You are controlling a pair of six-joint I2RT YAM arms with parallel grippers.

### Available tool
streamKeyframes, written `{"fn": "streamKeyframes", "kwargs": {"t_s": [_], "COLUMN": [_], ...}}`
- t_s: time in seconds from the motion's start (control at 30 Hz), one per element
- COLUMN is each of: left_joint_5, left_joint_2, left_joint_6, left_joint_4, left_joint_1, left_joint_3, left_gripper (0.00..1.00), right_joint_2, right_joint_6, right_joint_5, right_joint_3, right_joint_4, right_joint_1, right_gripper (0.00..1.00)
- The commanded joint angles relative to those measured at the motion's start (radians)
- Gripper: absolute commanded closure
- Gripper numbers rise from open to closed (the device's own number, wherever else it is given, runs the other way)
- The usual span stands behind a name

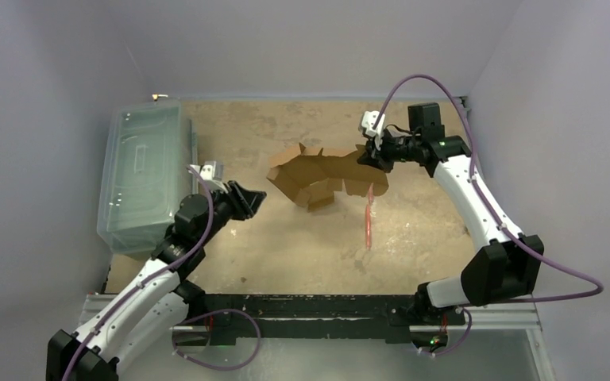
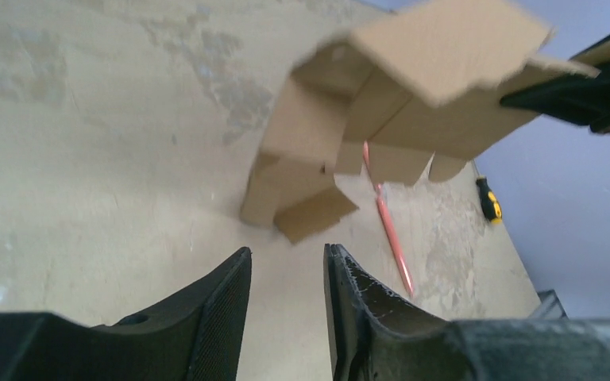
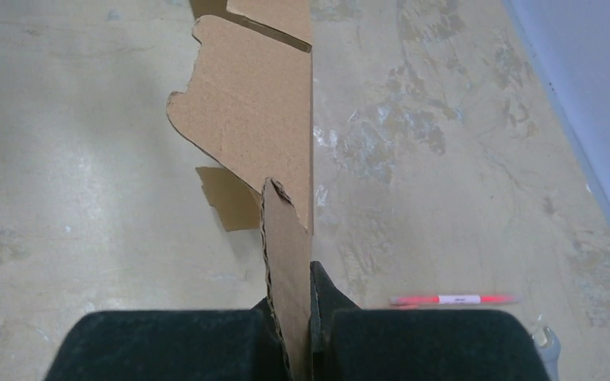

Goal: Fold the paper box

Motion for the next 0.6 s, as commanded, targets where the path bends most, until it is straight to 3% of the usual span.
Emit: {"fn": "streamKeyframes", "kwargs": {"t_s": [0.0,0.13,0.27,0.47,0.5,0.57], "left_joint_5": [0.096,0.078,-0.020,-0.023,-0.036,-0.072], "left_joint_2": [0.004,0.118,0.259,0.427,0.445,0.463], "left_joint_6": [-0.124,-0.138,-0.054,0.081,0.106,0.131], "left_joint_4": [0.149,0.357,0.594,0.774,0.795,0.807], "left_joint_1": [0.004,-0.012,-0.068,-0.078,-0.078,-0.069], "left_joint_3": [-0.126,-0.214,-0.254,-0.223,-0.218,-0.212], "left_gripper": [0.61,0.57,0.48,0.43,0.39,0.15], "right_joint_2": [0.006,0.008,0.019,0.014,0.013,0.011], "right_joint_6": [0.106,0.123,0.125,0.109,0.104,0.094], "right_joint_5": [0.023,0.008,-0.006,-0.015,-0.018,-0.026], "right_joint_3": [0.031,0.004,-0.013,-0.033,-0.033,-0.032], "right_joint_4": [0.050,0.068,0.067,0.063,0.059,0.048], "right_joint_1": [0.019,0.021,0.020,0.021,0.021,0.021], "right_gripper": [1.00,1.00,1.00,1.00,1.00,1.00]}}
